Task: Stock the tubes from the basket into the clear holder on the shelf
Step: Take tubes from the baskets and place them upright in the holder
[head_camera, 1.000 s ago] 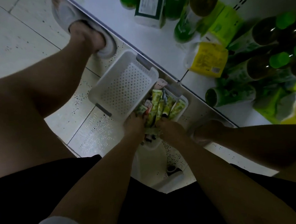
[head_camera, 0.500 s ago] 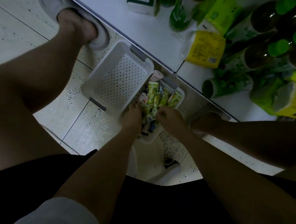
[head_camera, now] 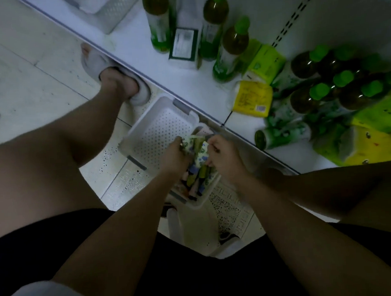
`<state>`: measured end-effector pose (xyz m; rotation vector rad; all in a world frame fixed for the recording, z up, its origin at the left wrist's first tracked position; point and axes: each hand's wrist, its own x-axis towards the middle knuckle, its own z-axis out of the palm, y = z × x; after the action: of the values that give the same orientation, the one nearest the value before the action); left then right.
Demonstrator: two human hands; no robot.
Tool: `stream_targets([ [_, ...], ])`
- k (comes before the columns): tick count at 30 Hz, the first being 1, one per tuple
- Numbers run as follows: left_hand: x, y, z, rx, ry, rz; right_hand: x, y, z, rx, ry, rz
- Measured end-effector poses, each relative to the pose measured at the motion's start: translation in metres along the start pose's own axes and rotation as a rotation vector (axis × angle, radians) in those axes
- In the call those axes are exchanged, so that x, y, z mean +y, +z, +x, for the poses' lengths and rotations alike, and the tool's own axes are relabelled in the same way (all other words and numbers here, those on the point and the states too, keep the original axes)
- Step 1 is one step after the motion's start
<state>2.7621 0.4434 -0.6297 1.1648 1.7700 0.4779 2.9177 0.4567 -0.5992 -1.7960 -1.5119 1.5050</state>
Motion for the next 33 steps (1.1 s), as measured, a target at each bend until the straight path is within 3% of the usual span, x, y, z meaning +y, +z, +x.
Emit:
stream_targets([
  [6,0.065,-0.048,-0.034,0.023,0.202,-0.363,-0.049,-0.033,-0.010,0.103,-0.147,0.022],
  [17,0.194,-0.148,-0.077,0.094,0.493,-0.354,-0.194,-0.129,-0.089,0.174,-0.530,0.057],
  [21,0.263,-0.185,-0.112,0.083,0.697,-0.343,-0.248,-0.166,-0.134,0.223,-0.662,0.024],
  [28,0.378,-0.223,-0.181,0.032,0.957,-0.207,-0.322,-0.235,-0.207,0.328,-0.819,-0.141],
  [33,0.440,-0.236,-0.210,0.035,1.042,-0.138,-0.353,-0.283,-0.240,0.474,-0.860,-0.275],
])
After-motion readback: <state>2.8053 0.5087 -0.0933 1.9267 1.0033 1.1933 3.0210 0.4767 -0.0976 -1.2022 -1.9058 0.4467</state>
